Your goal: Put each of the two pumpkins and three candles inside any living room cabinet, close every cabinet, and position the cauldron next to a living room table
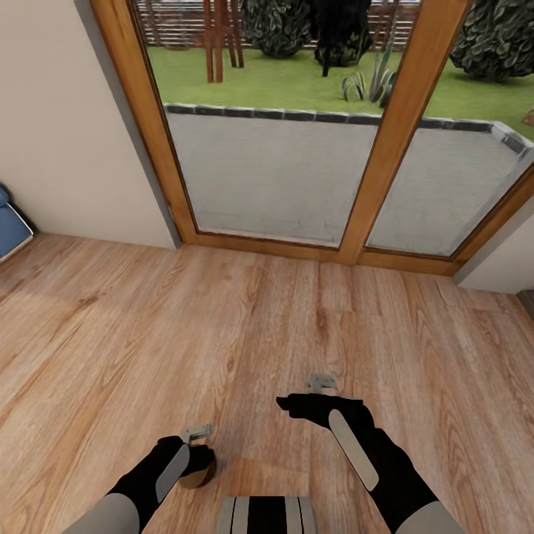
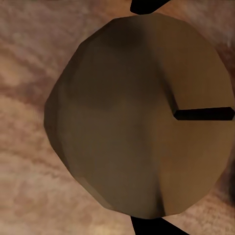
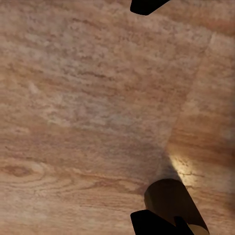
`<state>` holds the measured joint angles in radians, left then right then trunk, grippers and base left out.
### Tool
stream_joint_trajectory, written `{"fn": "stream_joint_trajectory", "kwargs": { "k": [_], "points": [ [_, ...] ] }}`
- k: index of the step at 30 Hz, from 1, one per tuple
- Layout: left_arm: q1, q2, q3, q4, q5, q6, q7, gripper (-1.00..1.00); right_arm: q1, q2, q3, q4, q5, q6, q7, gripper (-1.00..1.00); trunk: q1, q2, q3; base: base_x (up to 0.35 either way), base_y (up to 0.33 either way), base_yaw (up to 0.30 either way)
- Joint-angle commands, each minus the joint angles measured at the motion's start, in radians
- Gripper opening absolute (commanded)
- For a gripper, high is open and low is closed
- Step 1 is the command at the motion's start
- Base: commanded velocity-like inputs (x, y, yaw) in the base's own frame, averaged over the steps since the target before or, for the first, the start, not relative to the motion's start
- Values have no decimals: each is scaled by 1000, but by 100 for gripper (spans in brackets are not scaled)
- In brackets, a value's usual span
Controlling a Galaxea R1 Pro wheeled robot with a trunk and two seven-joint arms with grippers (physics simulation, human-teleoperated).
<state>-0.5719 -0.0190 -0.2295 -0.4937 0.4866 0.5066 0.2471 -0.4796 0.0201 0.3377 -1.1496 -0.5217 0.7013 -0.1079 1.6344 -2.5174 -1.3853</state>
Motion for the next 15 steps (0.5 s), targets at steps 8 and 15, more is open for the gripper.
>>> {"fn": "stream_joint_trajectory", "kwargs": {
  "k": [8,15],
  "points": [
    [0,0,-7,-2,10,4,9,-100,0,0,1,-1,-11,3,-10,100,-1,0,3,0,0,0],
    [0,-1,-7,-2,10,4,10,-100,0,0,1,-1,-10,3,-10,100,-4,2,30,0,0,0]
  ]
}}
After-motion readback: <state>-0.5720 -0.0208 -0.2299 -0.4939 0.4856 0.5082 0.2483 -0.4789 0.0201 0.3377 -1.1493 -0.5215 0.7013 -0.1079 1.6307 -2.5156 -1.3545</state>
